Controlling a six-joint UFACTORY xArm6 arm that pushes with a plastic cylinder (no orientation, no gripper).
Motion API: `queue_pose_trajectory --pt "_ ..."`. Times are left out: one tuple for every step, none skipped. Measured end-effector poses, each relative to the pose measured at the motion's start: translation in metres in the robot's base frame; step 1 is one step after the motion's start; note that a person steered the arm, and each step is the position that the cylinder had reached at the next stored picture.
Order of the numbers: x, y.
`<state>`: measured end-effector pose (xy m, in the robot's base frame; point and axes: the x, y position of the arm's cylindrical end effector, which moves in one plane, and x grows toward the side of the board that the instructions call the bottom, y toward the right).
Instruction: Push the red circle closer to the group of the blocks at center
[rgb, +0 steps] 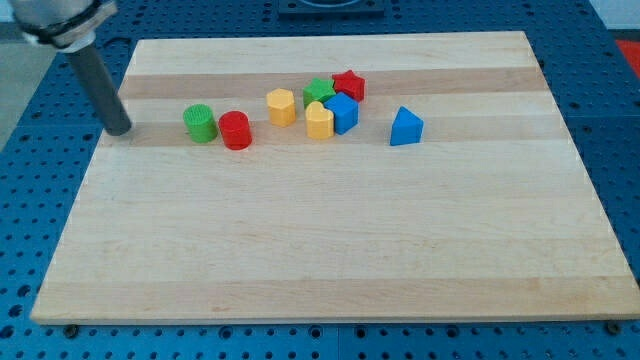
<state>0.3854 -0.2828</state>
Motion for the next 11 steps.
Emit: queue_pose_trajectory --pt "0.007 0.060" --pt "0.049 0.106" --pt "0.039 0.120" --pt "0.015 0.122" --pt "-0.006 0.133" --pt "0.005 0.140" --pt "0.011 0.145" --pt "0.017 0.156" --pt "0.017 0.176" --pt "0.017 0.193" --pt "0.017 0.209"
